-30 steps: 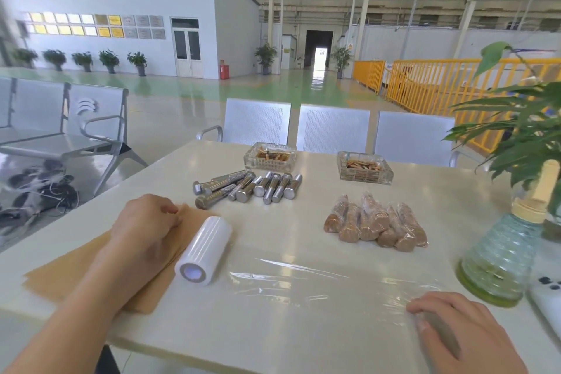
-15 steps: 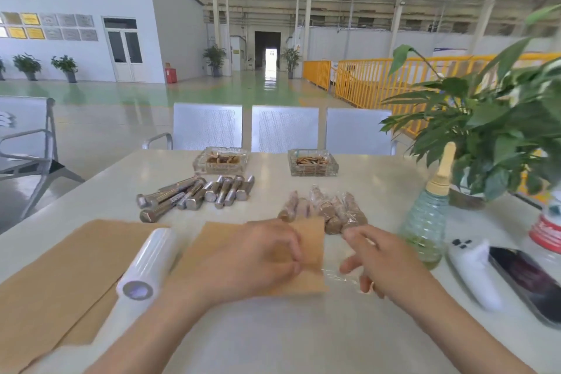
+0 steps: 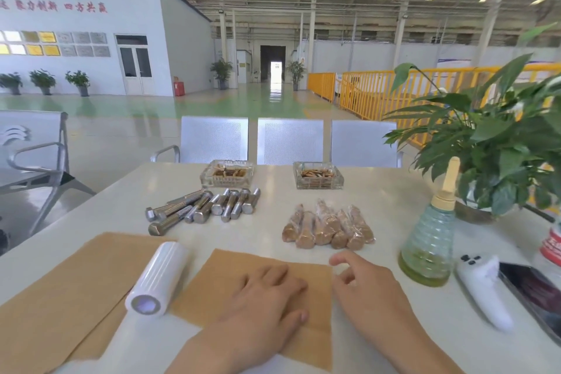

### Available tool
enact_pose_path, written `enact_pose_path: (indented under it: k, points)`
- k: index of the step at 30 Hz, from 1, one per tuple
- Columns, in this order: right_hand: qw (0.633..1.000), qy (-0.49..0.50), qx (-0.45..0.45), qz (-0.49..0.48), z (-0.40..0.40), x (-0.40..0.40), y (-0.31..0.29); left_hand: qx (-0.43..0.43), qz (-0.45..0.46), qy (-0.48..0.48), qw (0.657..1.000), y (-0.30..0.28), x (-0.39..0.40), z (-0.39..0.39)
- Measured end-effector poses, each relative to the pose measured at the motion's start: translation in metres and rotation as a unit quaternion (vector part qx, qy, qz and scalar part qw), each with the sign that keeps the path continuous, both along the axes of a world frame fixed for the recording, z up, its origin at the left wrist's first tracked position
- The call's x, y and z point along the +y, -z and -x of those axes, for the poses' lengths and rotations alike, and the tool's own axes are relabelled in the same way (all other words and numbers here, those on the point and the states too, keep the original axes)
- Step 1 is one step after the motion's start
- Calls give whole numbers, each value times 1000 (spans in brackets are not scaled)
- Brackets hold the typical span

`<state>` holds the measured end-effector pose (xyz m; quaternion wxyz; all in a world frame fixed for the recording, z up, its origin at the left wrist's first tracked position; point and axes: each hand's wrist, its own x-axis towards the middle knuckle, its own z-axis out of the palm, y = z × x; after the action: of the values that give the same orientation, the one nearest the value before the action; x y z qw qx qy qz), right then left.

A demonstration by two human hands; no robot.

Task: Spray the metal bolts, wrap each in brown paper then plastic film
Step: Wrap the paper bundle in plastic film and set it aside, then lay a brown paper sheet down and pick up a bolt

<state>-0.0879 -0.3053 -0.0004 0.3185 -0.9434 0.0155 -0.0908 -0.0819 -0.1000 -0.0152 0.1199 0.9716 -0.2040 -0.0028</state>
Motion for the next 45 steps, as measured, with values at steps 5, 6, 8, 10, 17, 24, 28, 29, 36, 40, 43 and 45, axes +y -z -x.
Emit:
enact_pose_path:
  k: [5, 6, 8, 10, 17, 24, 28, 29, 36, 40, 43, 45]
  points:
    - [980, -27, -73, 184, 6, -1, 4, -16, -45, -95, 994, 5, -21, 4]
    - [976, -28, -70, 203, 7, -4, 5, -13, -50, -111, 992, 4, -24, 4]
    - [973, -34, -61, 219, 11, -11, 7, -8, -62, -140, 988, 4, -28, 4]
    - [973, -37, -59, 220, 13, -18, 10, -9, -69, -152, 986, 5, -31, 4]
    - [968, -45, -94, 228, 16, -32, 16, 21, -51, -120, 991, 8, -25, 3]
    - [971, -34, -114, 206, 20, -31, 28, 23, -20, -115, 993, 6, -23, 6]
    - [954, 11, -247, 170, 14, -41, 35, -91, 61, -149, 983, -13, -13, -9]
    - [947, 10, -277, 164, 14, -41, 32, -134, 85, -164, 973, -22, -9, -22]
    - [911, -201, -260, 249, 16, -33, 31, -28, 10, -194, 981, -52, 20, -140]
    - [887, -233, -281, 282, 12, -37, 35, -11, -112, -179, 977, -40, 30, -165]
    - [891, -241, -277, 268, 12, -38, 37, -108, -154, -181, 965, -42, 29, -167]
    - [901, -249, -258, 244, 11, -36, 37, -134, -140, -212, 958, -42, 26, -166]
